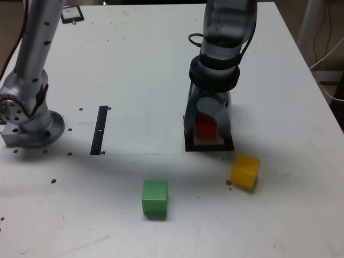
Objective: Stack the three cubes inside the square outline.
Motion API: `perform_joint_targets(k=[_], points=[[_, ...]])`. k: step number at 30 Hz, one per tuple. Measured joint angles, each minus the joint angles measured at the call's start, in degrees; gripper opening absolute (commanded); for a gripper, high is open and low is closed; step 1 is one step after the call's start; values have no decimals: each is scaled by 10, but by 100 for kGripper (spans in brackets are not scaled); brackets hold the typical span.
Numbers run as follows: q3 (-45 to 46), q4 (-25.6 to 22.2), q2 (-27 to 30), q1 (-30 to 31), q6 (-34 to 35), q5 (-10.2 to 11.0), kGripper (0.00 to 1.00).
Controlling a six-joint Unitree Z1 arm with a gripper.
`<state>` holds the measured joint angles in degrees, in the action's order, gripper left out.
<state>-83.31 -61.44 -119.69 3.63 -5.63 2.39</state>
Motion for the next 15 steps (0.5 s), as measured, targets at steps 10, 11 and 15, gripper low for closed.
perform_joint_targets(k=[10, 11, 15], points=[[13, 5, 26, 4, 2, 7, 99], [14, 4, 34, 6, 5, 9, 99], [13, -10, 66, 21, 17, 23, 99]])
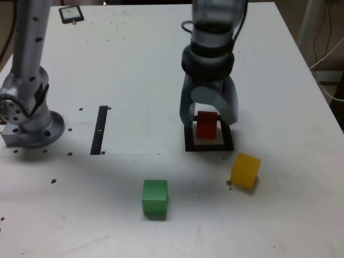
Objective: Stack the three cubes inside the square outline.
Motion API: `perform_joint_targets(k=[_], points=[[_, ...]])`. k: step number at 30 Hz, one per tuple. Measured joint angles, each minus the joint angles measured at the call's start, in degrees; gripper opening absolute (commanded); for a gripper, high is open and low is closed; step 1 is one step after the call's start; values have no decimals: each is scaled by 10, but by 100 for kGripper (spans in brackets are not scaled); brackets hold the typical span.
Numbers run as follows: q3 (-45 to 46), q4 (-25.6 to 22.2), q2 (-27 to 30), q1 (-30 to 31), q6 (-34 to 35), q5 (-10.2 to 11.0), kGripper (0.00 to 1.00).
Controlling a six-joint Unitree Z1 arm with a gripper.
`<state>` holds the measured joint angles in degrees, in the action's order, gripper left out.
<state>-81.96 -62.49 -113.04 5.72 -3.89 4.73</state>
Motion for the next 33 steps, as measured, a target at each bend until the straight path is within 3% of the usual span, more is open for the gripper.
perform_joint_targets(k=[9, 13, 18, 23, 33], points=[[-63, -52, 21, 62, 7, 16, 100], [-130, -113, 5, 111, 7, 27, 100], [-224, -202, -59, 137, 1, 29, 100], [-278, -208, -106, 154, -30, 17, 100], [-288, -193, -150, 154, -55, 6, 100]])
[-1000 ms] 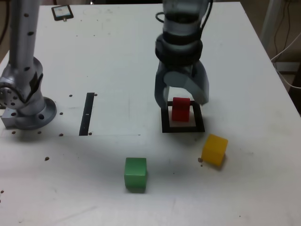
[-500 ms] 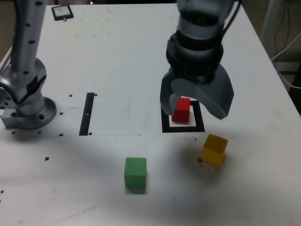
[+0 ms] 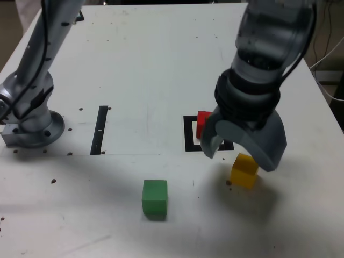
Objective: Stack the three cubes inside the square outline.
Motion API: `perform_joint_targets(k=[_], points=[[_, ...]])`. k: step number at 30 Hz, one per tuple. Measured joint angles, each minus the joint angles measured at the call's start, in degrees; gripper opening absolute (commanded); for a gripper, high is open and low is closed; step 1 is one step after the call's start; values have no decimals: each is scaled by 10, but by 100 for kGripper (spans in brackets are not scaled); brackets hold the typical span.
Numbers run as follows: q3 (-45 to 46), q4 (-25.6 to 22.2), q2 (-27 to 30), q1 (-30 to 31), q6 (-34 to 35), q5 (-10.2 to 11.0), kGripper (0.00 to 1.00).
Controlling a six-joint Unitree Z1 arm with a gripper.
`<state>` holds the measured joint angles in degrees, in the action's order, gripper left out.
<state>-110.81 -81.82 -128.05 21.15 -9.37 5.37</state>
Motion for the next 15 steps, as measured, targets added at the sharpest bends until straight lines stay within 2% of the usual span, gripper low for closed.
perform_joint_targets(k=[15], points=[[22, 40, -26, -16, -16, -9, 93]])
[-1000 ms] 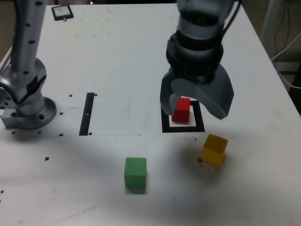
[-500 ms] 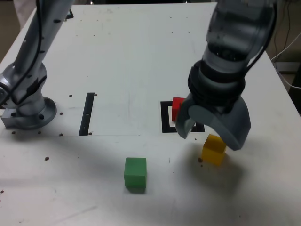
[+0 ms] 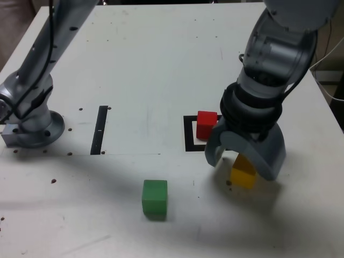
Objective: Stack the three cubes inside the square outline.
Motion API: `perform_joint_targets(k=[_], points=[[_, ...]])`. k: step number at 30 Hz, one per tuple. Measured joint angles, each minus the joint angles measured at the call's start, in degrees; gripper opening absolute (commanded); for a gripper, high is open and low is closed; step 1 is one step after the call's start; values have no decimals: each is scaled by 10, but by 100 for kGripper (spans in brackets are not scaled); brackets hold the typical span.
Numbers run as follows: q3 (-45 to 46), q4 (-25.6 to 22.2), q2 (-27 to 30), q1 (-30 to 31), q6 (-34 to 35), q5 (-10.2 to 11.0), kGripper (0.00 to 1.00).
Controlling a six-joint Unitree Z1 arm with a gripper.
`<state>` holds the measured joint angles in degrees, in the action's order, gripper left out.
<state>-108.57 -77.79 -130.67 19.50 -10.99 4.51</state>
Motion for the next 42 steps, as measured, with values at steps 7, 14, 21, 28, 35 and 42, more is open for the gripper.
perform_joint_targets(k=[7, 14, 21, 28, 35, 42], points=[[-2, 21, -17, 0, -2, -12, 85], [-1, 25, -23, -6, -1, -24, 66], [15, 41, -14, -8, 8, -30, 61], [35, 48, -5, -8, 8, -37, 52], [34, 48, 0, -8, 8, -36, 29], [34, 53, 16, -8, 8, -33, 15]])
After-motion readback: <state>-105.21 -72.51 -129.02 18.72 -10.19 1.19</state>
